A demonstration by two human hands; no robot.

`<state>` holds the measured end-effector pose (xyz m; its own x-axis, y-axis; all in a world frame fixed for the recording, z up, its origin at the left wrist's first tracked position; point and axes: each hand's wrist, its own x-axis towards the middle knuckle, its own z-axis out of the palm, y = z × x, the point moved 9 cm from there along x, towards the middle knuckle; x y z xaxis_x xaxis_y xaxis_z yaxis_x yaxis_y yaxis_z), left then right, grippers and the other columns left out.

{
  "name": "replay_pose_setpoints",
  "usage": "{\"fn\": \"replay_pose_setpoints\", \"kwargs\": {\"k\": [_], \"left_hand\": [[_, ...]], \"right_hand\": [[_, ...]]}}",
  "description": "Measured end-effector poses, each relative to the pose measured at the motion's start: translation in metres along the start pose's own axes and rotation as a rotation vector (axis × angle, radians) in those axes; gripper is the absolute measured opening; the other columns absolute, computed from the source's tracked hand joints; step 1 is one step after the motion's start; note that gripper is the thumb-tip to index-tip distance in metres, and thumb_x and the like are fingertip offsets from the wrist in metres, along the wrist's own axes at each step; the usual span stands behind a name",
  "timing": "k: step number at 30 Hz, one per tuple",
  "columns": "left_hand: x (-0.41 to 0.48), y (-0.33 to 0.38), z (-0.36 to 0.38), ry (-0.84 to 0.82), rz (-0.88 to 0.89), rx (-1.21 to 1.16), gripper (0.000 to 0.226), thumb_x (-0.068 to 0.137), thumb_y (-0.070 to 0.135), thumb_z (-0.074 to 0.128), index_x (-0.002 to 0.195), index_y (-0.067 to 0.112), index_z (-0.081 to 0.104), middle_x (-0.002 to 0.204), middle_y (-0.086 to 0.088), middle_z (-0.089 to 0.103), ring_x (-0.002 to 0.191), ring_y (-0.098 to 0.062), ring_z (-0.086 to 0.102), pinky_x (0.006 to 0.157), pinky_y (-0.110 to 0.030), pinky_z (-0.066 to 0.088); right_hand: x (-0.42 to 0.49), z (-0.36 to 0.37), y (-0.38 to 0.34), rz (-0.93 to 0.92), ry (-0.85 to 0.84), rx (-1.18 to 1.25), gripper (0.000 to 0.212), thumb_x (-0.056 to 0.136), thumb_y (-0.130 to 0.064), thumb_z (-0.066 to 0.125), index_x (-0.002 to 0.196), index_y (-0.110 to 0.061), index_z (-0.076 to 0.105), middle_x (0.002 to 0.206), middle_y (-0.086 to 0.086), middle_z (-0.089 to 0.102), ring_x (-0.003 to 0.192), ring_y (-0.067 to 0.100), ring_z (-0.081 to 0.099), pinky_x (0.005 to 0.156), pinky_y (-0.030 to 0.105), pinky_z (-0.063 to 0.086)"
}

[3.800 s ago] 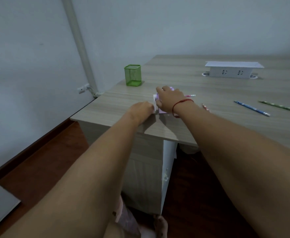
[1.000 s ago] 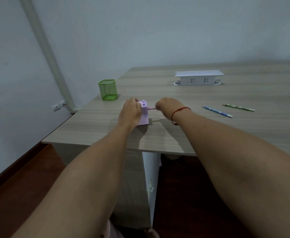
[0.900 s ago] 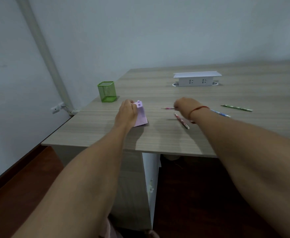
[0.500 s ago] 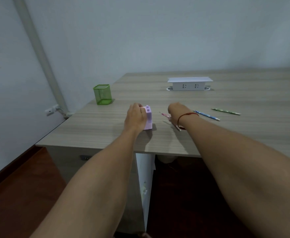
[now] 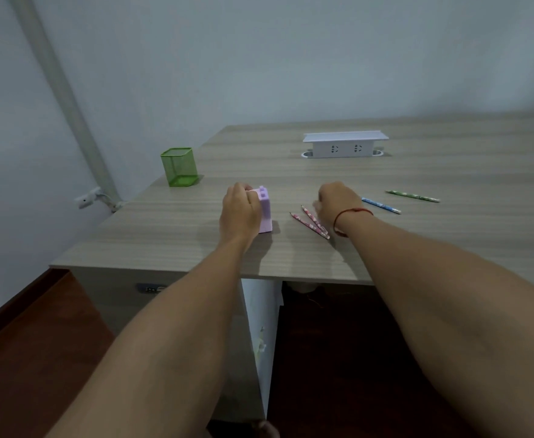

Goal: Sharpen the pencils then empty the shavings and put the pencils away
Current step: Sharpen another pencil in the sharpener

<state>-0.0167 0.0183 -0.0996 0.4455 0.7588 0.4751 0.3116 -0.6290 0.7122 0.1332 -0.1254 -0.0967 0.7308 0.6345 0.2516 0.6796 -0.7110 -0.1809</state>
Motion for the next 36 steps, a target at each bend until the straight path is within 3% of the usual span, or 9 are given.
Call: {"fn": "replay_pose_setpoints", "kwargs": {"k": [6, 10, 13, 17, 23, 27, 31, 36], "left_hand": [[-0.001, -0.002, -0.001, 0.133, 0.063, -0.016, 0.031, 0.094, 0.015, 0.033, 0.106, 0.003, 0.058, 0.109, -0.016, 0.059, 0.102, -0.031, 0.053, 0.079, -0.030, 0.037], [-0.002, 0.000, -0.002, 0.212, 0.099, -0.009, 0.027, 0.094, 0.010, 0.036, 0.102, -0.001, 0.060, 0.105, -0.019, 0.061, 0.100, -0.031, 0.054, 0.082, -0.032, 0.037], [-0.002, 0.000, -0.002, 0.227, 0.110, -0.002, 0.029, 0.092, 0.010, 0.035, 0.101, -0.001, 0.060, 0.104, -0.020, 0.062, 0.099, -0.032, 0.054, 0.082, -0.032, 0.036], [0.003, 0.002, 0.002, 0.115, 0.086, 0.025, 0.029, 0.093, 0.013, 0.035, 0.102, 0.001, 0.059, 0.107, -0.020, 0.060, 0.103, -0.031, 0.053, 0.084, -0.033, 0.038], [0.004, -0.008, -0.019, 0.034, 0.106, 0.053, 0.024, 0.092, 0.012, 0.035, 0.089, 0.001, 0.057, 0.097, -0.020, 0.059, 0.095, -0.031, 0.052, 0.074, -0.032, 0.034], [-0.004, -0.015, -0.043, 0.009, 0.123, 0.060, 0.035, 0.085, 0.020, 0.028, 0.088, 0.000, 0.057, 0.094, -0.020, 0.059, 0.091, -0.030, 0.052, 0.073, -0.031, 0.032], [-0.012, -0.016, -0.047, 0.001, 0.079, 0.041, 0.025, 0.093, 0.007, 0.034, 0.093, -0.001, 0.058, 0.099, -0.020, 0.060, 0.094, -0.030, 0.053, 0.074, -0.030, 0.032], [-0.013, -0.018, -0.046, -0.023, 0.009, 0.025, 0.026, 0.095, 0.011, 0.032, 0.096, 0.002, 0.057, 0.102, -0.020, 0.059, 0.093, -0.029, 0.052, 0.077, -0.033, 0.037]], "right_hand": [[0.003, 0.015, 0.074, 0.216, -0.008, -0.164, 0.039, 0.096, -0.014, 0.042, 0.134, -0.003, 0.046, 0.136, 0.017, 0.046, 0.126, 0.034, 0.045, 0.103, 0.044, 0.036], [0.000, 0.029, 0.101, 0.319, -0.025, -0.133, 0.042, 0.097, -0.018, 0.036, 0.136, -0.003, 0.045, 0.138, 0.016, 0.045, 0.128, 0.033, 0.042, 0.106, 0.045, 0.033], [0.002, 0.024, 0.090, 0.279, 0.029, -0.118, 0.036, 0.100, -0.011, 0.034, 0.132, -0.006, 0.051, 0.136, 0.016, 0.045, 0.127, 0.033, 0.041, 0.104, 0.043, 0.036], [0.003, 0.021, 0.063, 0.193, 0.035, -0.078, 0.035, 0.100, -0.003, 0.034, 0.130, -0.004, 0.052, 0.134, 0.018, 0.046, 0.127, 0.034, 0.043, 0.101, 0.043, 0.040], [-0.005, 0.016, -0.018, -0.209, -0.116, 0.147, 0.020, 0.095, -0.016, 0.053, 0.112, -0.011, 0.063, 0.120, 0.012, 0.062, 0.108, 0.030, 0.059, 0.088, 0.032, 0.046], [-0.016, 0.008, -0.054, -0.287, -0.120, 0.167, 0.018, 0.096, -0.017, 0.053, 0.109, -0.012, 0.064, 0.115, 0.010, 0.065, 0.103, 0.028, 0.061, 0.085, 0.032, 0.047], [-0.026, 0.004, -0.072, -0.309, -0.127, 0.154, 0.019, 0.096, -0.015, 0.052, 0.111, -0.011, 0.064, 0.117, 0.012, 0.063, 0.104, 0.028, 0.060, 0.090, 0.037, 0.050], [-0.039, 0.000, -0.074, -0.297, -0.103, 0.134, 0.020, 0.097, -0.014, 0.050, 0.112, -0.010, 0.064, 0.117, 0.013, 0.063, 0.104, 0.030, 0.060, 0.089, 0.037, 0.048]]}}
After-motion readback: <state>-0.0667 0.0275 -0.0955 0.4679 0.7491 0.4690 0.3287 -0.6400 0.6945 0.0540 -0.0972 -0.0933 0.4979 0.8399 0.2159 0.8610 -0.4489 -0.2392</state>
